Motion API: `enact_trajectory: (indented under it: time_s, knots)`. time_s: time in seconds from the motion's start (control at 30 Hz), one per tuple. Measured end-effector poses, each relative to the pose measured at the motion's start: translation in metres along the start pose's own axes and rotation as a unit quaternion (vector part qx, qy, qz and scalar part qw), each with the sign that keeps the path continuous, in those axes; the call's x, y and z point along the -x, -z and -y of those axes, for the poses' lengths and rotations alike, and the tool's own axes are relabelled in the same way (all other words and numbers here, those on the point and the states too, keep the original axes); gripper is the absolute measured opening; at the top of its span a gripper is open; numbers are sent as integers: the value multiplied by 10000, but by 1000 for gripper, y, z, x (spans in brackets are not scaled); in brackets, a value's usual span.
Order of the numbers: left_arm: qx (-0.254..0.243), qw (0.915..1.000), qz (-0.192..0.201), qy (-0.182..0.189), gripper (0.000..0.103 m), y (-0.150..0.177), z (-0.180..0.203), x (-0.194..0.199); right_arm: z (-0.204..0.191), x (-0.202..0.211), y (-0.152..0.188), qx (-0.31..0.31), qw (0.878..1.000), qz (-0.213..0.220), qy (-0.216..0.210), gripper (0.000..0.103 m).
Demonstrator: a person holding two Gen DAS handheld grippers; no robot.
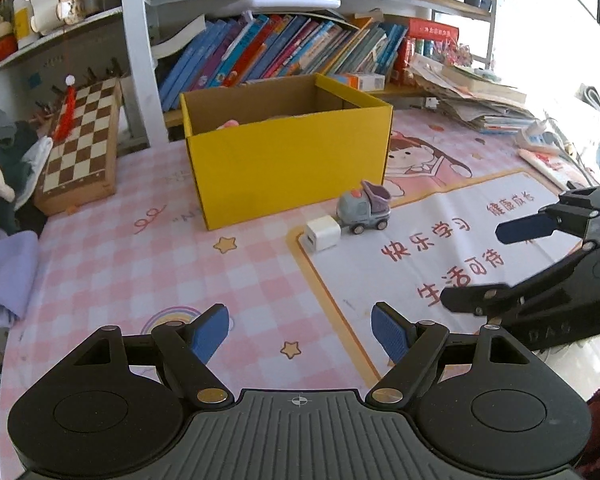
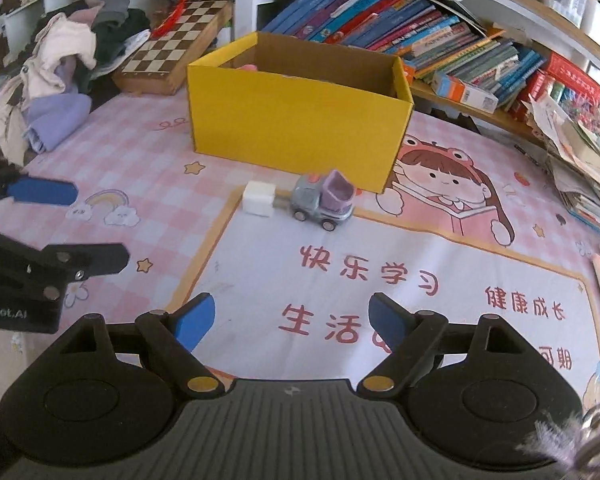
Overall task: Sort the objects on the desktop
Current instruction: 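Reach the left tool to the white plug while the right tool approaches the toy car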
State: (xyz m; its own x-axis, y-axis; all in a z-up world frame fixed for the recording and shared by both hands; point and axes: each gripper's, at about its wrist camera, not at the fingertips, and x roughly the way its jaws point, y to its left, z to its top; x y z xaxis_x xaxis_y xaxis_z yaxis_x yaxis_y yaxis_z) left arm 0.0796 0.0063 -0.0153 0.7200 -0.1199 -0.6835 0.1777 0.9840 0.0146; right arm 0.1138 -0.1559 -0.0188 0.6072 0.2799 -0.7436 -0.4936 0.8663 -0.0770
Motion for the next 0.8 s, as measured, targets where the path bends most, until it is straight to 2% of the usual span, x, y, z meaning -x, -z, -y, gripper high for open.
enact_trajectory:
  time_s: [0.5,0.8]
  knots:
    - [122,9999,-51,54,81,-2,-1,-9,13,-4,-5,-143,9998,36,160,83]
    - [186,9997,-146,72,81,-7,0,-22,25,-13,-12,-175,9997,4,161,79]
